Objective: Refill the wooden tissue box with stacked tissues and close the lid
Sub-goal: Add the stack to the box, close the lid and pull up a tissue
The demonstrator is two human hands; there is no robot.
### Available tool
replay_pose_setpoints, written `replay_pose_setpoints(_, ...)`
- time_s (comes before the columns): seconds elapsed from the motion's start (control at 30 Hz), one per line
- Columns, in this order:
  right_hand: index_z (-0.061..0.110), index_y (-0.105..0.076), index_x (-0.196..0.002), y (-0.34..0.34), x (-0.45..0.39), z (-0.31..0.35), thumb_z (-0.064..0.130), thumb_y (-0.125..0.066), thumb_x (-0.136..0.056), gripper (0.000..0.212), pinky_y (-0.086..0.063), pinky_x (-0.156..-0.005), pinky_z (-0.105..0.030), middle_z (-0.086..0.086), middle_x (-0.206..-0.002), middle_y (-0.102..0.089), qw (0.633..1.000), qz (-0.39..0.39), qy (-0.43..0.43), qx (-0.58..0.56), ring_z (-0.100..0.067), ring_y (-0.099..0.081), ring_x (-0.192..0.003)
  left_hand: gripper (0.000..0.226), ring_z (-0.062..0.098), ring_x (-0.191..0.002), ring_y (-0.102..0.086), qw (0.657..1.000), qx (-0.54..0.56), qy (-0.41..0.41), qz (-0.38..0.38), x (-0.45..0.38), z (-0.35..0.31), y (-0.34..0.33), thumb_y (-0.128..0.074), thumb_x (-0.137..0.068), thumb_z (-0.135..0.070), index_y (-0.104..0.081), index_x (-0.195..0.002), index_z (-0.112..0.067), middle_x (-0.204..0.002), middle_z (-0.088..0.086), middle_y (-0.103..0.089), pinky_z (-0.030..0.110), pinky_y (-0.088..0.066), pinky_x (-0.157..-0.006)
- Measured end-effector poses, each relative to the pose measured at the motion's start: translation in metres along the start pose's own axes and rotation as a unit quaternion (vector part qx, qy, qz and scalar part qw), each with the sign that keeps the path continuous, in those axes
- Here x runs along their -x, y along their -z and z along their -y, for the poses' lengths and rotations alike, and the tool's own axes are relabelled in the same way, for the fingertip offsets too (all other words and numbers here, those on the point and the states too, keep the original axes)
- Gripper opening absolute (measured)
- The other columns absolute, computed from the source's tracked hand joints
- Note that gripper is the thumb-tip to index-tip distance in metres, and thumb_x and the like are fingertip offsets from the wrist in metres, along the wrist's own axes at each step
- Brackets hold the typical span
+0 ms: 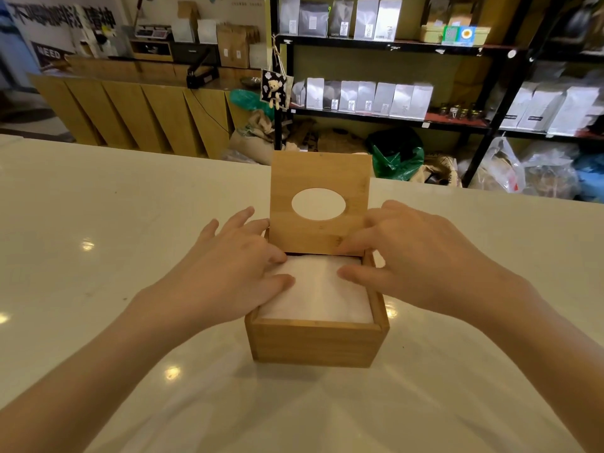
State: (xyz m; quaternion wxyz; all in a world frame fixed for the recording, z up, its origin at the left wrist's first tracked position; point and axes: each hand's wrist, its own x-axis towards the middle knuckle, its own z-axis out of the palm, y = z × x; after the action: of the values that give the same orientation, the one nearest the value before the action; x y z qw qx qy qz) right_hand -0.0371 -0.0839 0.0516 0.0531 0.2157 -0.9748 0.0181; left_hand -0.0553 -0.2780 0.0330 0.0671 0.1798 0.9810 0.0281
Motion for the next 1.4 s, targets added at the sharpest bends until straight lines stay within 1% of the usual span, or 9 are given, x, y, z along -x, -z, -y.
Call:
replay_pose_setpoints(0.2,0.037,-0.059,-0.117,-0.007,0.008,0.003,0.045,-0.048,-0.087,0.033,-0.025,-0.105,-0.034,0.004,-0.14,-0.036,0.999,-0.043,0.013,0.024,-0.018,-0.019,-0.132,0.047,0.019,-0.144,0.001,1.0,-0.007,0.01,-0.02,0.002,-0.002,-0.002,-0.041,-0.084,-0.055,-0.052,-0.124,-0.034,-0.156,-0.003,-0.016,0.044,-0.008,-0.116)
replay_pose_setpoints(0.4,0.035,-0.055,-0.121,-0.018,0.009,0.002,0.047,-0.046,-0.086,0.038,-0.025,-0.078,-0.024,0.006,-0.111,-0.049,0.999,-0.048,0.003,0.009,-0.013,-0.032,-0.105,0.043,0.018,-0.144,-0.002,0.999,-0.001,0.006,-0.035,0.002,-0.005,-0.002,-0.044,-0.084,-0.054,-0.056,-0.12,-0.035,-0.155,-0.003,-0.019,0.042,-0.01,-0.116)
replay_pose_setpoints(0.57,0.025,-0.064,-0.093,-0.016,0.002,-0.009,0.039,-0.057,-0.082,0.019,-0.037,-0.074,-0.026,0.007,-0.09,-0.055,0.979,-0.177,-0.062,-0.08,-0.012,-0.045,-0.092,0.017,0.013,-0.128,-0.038,0.981,0.103,0.021,-0.161,0.003,0.001,0.011,-0.061,-0.078,-0.044,-0.062,-0.086,-0.03,-0.135,-0.006,-0.05,0.034,-0.033,-0.103)
replay_pose_setpoints(0.67,0.022,-0.06,-0.104,-0.014,-0.006,-0.019,0.033,-0.062,-0.08,0.026,-0.033,-0.077,-0.024,0.009,-0.092,-0.053,0.961,-0.24,-0.085,-0.107,-0.009,-0.044,-0.093,0.042,0.014,-0.12,-0.046,0.952,0.172,0.019,-0.251,-0.005,0.006,0.02,-0.067,-0.075,-0.039,-0.049,-0.112,-0.029,-0.13,-0.005,-0.053,0.029,-0.038,-0.091)
replay_pose_setpoints(0.77,0.018,-0.052,-0.121,-0.009,-0.016,-0.025,0.028,-0.069,-0.076,0.049,-0.028,-0.085,-0.024,-0.001,-0.11,-0.056,0.95,-0.28,-0.089,-0.103,-0.013,-0.04,-0.102,0.083,0.012,-0.13,-0.037,0.931,0.223,-0.021,-0.289,-0.017,0.008,0.029,-0.072,-0.071,-0.033,-0.024,-0.139,-0.033,-0.145,-0.007,-0.038,0.03,-0.034,-0.1)
replay_pose_setpoints(0.87,0.021,-0.036,-0.137,-0.003,-0.029,-0.028,0.034,-0.069,-0.076,0.07,-0.027,-0.097,-0.03,-0.003,-0.132,-0.049,0.959,-0.258,-0.077,-0.091,-0.02,-0.034,-0.123,0.092,0.012,-0.137,-0.027,0.939,0.2,-0.044,-0.275,-0.034,0.009,0.034,-0.071,-0.073,-0.032,-0.012,-0.143,-0.033,-0.151,-0.008,-0.028,0.034,-0.027,-0.108)
replay_pose_setpoints(1.03,0.026,-0.026,-0.141,-0.004,-0.043,-0.032,0.043,-0.062,-0.08,0.074,-0.024,-0.104,-0.037,0.003,-0.136,-0.044,0.982,-0.17,-0.066,-0.049,-0.018,-0.029,-0.127,0.067,0.017,-0.13,-0.035,0.953,0.136,-0.053,-0.264,-0.055,0.013,0.028,-0.064,-0.079,-0.031,-0.033,-0.138,-0.026,-0.141,-0.002,-0.044,0.033,-0.03,-0.106)
replay_pose_setpoints(1.27,0.024,-0.043,-0.13,-0.002,-0.042,-0.034,0.041,-0.068,-0.075,0.063,-0.033,-0.087,-0.029,0.002,-0.12,-0.051,0.978,-0.187,-0.047,-0.085,-0.014,-0.038,-0.106,0.058,0.008,-0.097,-0.049,0.938,0.174,-0.062,-0.294,-0.056,0.01,0.029,-0.07,-0.075,-0.027,-0.047,-0.129,-0.025,-0.118,-0.003,-0.06,0.023,-0.038,-0.082)
replay_pose_setpoints(1.4,0.022,-0.052,-0.122,0.0,-0.032,-0.032,0.029,-0.068,-0.079,0.046,-0.044,-0.076,-0.026,0.012,-0.099,-0.047,0.962,-0.233,-0.014,-0.141,-0.006,-0.044,-0.084,0.053,0.007,-0.09,-0.049,0.92,0.167,-0.088,-0.344,-0.043,0.004,0.025,-0.072,-0.074,-0.022,-0.051,-0.123,-0.019,-0.11,-0.001,-0.062,0.023,-0.042,-0.078)
